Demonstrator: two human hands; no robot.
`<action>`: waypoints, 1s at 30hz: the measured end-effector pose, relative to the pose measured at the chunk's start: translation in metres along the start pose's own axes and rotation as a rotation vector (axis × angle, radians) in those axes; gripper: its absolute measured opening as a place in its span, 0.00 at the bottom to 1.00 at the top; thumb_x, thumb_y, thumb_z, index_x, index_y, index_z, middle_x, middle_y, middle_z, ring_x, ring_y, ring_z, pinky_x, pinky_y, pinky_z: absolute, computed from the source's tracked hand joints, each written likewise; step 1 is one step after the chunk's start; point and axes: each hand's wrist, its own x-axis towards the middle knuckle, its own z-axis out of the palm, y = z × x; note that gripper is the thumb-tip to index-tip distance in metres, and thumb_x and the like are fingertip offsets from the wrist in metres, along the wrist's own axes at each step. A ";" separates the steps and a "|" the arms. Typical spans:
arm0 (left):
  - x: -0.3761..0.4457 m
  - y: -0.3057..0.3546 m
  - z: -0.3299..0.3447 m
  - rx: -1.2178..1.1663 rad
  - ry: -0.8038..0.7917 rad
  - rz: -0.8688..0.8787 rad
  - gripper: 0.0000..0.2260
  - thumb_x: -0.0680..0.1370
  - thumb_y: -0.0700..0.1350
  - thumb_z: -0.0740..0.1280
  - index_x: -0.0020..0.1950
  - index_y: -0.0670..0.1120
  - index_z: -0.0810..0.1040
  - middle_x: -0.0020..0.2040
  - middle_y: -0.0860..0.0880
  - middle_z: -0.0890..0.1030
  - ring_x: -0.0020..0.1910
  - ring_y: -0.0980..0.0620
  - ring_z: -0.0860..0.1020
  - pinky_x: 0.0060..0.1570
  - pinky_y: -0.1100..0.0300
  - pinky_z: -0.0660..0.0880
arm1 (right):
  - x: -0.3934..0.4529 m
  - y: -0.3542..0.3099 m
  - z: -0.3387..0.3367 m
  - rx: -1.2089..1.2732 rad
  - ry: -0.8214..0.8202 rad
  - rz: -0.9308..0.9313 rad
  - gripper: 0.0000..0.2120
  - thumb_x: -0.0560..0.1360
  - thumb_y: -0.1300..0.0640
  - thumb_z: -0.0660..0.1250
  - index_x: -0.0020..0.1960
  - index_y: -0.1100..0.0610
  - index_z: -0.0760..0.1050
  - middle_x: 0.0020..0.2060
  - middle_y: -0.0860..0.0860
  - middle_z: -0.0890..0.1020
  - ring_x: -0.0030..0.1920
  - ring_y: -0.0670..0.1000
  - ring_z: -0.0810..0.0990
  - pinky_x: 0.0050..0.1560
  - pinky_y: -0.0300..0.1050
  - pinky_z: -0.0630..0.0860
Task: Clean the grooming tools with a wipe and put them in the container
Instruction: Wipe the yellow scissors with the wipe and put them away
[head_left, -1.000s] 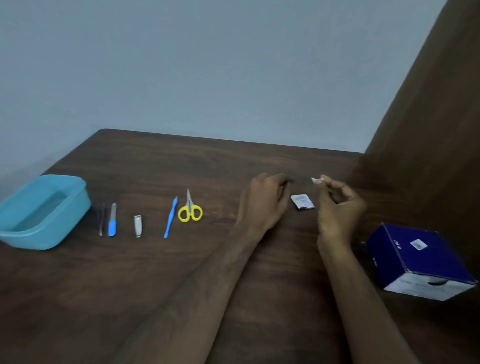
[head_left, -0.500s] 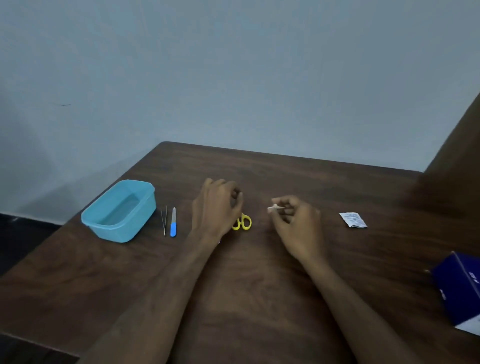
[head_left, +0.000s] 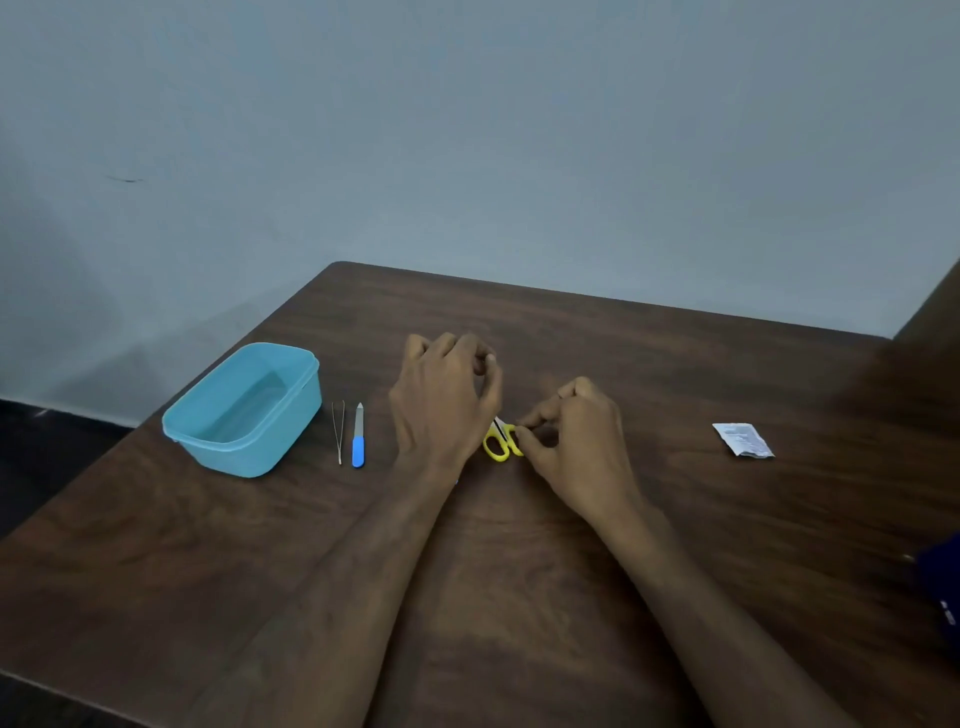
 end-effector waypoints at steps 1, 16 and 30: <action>0.000 0.000 0.000 -0.005 -0.003 0.005 0.06 0.80 0.53 0.68 0.45 0.54 0.79 0.43 0.58 0.79 0.52 0.50 0.73 0.34 0.59 0.63 | 0.001 0.000 -0.001 -0.016 -0.010 0.009 0.02 0.72 0.59 0.79 0.44 0.53 0.89 0.45 0.52 0.76 0.46 0.47 0.74 0.41 0.29 0.66; -0.014 0.035 0.015 -0.679 -0.096 -0.103 0.05 0.81 0.45 0.72 0.57 0.49 0.82 0.40 0.58 0.82 0.34 0.60 0.78 0.39 0.70 0.72 | 0.003 0.033 -0.037 0.192 0.493 0.291 0.01 0.75 0.54 0.77 0.45 0.48 0.86 0.46 0.47 0.78 0.39 0.41 0.78 0.43 0.43 0.75; -0.027 0.066 0.022 -1.172 -0.399 -0.348 0.06 0.82 0.43 0.74 0.53 0.40 0.87 0.45 0.43 0.89 0.47 0.47 0.89 0.48 0.58 0.85 | -0.001 0.032 -0.042 0.233 0.559 0.264 0.01 0.76 0.54 0.77 0.46 0.49 0.86 0.47 0.47 0.77 0.40 0.40 0.77 0.41 0.26 0.68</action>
